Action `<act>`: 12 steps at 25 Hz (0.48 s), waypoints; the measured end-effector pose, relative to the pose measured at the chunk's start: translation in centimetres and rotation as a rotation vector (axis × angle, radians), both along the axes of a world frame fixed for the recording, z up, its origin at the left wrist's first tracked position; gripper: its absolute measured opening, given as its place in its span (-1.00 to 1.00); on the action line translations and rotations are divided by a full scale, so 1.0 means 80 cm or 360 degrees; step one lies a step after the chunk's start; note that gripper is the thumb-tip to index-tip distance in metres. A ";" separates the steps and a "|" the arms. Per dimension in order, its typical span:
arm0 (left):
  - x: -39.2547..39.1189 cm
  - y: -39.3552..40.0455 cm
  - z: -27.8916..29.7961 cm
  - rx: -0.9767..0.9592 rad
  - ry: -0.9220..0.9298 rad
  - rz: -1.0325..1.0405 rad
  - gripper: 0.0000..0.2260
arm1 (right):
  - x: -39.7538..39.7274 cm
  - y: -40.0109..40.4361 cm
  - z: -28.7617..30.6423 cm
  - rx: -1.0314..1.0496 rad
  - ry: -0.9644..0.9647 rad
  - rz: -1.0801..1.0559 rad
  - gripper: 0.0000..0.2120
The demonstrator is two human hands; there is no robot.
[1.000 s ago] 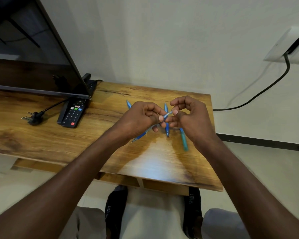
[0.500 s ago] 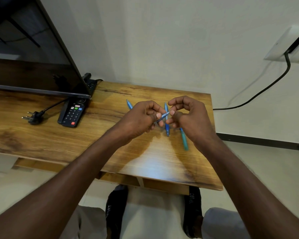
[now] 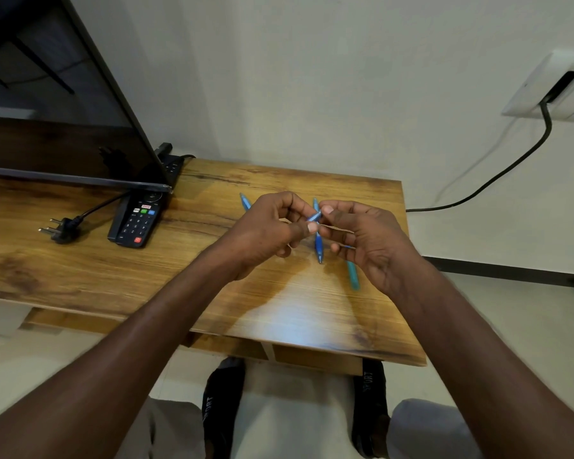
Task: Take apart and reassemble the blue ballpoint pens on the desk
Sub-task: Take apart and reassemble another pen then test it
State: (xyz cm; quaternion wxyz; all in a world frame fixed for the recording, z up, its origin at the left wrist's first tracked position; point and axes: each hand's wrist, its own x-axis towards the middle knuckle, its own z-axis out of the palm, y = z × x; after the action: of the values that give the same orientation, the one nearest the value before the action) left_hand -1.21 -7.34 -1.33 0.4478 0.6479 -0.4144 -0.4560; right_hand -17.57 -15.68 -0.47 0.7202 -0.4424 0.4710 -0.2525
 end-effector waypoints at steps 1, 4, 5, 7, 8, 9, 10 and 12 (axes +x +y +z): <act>-0.001 0.000 0.001 0.0006 0.0013 -0.0005 -0.82 | 0.000 0.000 0.000 0.0012 0.0003 -0.0004 -0.79; -0.001 0.000 0.002 -0.0053 0.0028 0.0011 -0.82 | 0.001 0.000 0.000 0.0045 -0.0015 0.0011 -0.81; -0.002 0.000 0.003 -0.0100 0.0049 0.0034 -0.83 | 0.001 0.001 0.000 0.0069 -0.0047 0.0018 -0.83; -0.005 -0.001 0.004 -0.0179 0.0115 0.0111 -0.81 | 0.002 0.002 -0.001 0.0128 -0.0128 0.0029 -0.86; -0.006 -0.002 0.004 -0.0202 0.0148 0.0158 -0.79 | 0.002 0.002 0.000 0.0144 -0.0158 0.0034 -0.87; -0.007 -0.002 0.005 -0.0218 0.0175 0.0201 -0.77 | 0.003 0.002 0.000 0.0149 -0.0170 0.0037 -0.88; -0.008 -0.002 0.006 -0.0227 0.0191 0.0232 -0.77 | 0.003 0.002 0.001 0.0145 -0.0169 0.0039 -0.88; -0.010 -0.003 0.007 -0.0236 0.0195 0.0246 -0.79 | 0.003 0.002 0.000 0.0128 -0.0156 0.0024 -0.86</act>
State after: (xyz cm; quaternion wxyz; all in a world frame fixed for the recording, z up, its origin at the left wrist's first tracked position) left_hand -1.97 -7.58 -0.76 0.5526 0.6140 -0.3678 -0.4270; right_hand -17.30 -15.54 -0.43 0.7615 -0.4037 0.4417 -0.2492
